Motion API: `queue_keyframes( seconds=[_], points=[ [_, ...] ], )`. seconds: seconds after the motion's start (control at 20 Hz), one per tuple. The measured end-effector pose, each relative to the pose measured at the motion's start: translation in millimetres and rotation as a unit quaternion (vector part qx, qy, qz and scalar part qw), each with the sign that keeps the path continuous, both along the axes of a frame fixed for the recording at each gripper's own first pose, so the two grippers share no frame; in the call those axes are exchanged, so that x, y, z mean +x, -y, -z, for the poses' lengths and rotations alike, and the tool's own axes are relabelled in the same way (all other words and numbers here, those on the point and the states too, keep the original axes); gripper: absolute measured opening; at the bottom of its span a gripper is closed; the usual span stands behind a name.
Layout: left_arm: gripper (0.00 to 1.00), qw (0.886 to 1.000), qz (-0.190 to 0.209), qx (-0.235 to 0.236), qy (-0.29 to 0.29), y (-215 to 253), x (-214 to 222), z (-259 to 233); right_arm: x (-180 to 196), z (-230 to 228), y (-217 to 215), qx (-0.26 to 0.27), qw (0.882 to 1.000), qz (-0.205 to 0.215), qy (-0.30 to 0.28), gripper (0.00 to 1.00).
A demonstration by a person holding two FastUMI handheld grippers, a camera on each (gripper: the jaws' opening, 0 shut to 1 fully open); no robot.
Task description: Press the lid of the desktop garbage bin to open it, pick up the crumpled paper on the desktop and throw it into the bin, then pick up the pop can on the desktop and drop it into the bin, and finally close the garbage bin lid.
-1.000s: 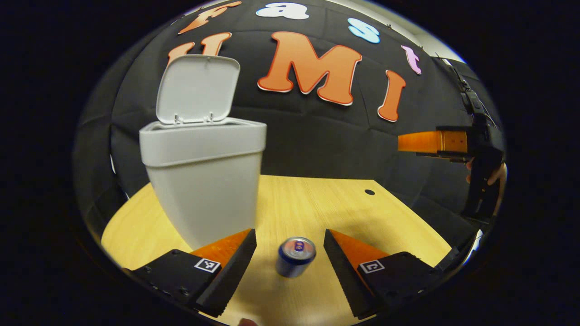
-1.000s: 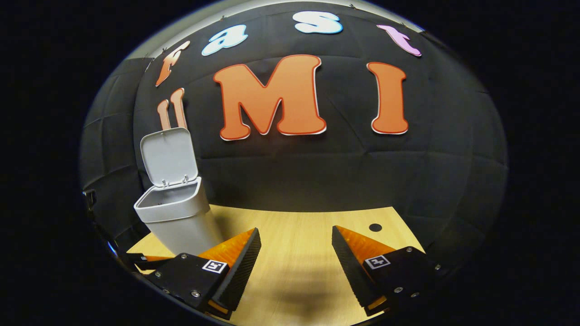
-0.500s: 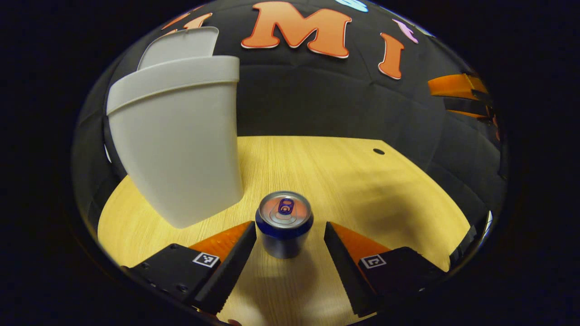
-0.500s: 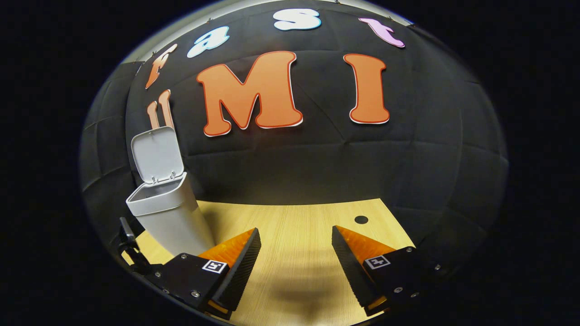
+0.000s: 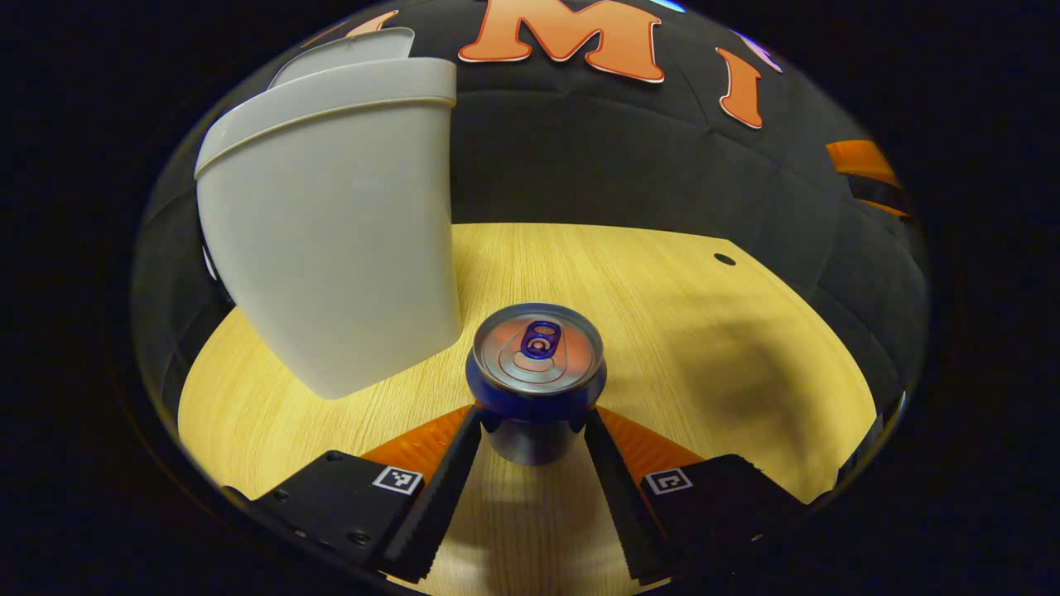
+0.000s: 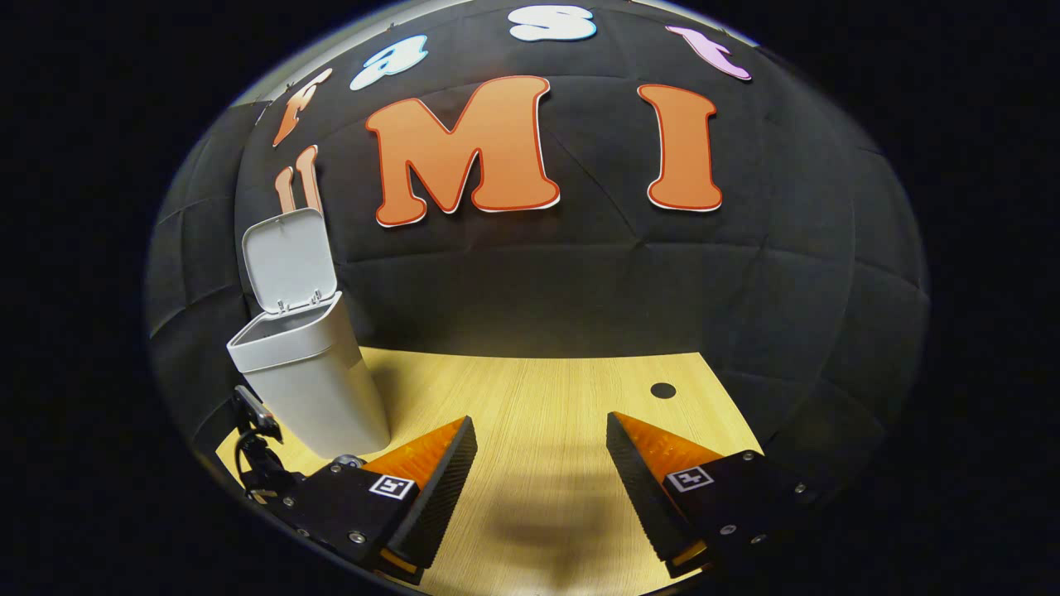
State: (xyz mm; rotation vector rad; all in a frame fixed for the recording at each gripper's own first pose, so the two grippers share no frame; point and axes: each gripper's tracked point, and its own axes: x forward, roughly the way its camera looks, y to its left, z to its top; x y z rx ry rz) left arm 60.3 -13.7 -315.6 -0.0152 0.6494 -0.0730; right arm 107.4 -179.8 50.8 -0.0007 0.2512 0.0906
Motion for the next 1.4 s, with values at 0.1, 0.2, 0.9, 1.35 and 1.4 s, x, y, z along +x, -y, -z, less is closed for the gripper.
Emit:
queue_keyframes(
  seconds=[0.1,0.2,0.9,1.35,1.4],
  points=[
    [0.81,1.0,0.002,-0.012,0.011,2.8,-1.7,-23.1,-1.0,-2.0,-1.5,0.005,1.0,-0.002,-0.001,0.94],
    [0.81,1.0,0.0,-0.013,0.025,-3.5,-5.7,-65.8,-2.0,-6.2,-3.0,0.016,1.0,-0.007,0.004,0.94],
    [0.78,0.974,-0.151,-0.03,0.164,-183.0,78.2,-321.8,9.6,-48.7,-48.5,0.046,0.996,-0.06,0.045,0.95],
    [0.89,0.985,-0.152,-0.025,0.078,-193.7,118.2,-263.0,16.7,-42.0,-22.6,0.048,0.998,-0.025,0.035,0.94],
    [0.96,0.985,-0.15,-0.019,0.085,-187.7,117.7,-267.6,17.5,-39.4,-20.0,0.053,0.998,-0.021,0.032,0.94]
  ],
)
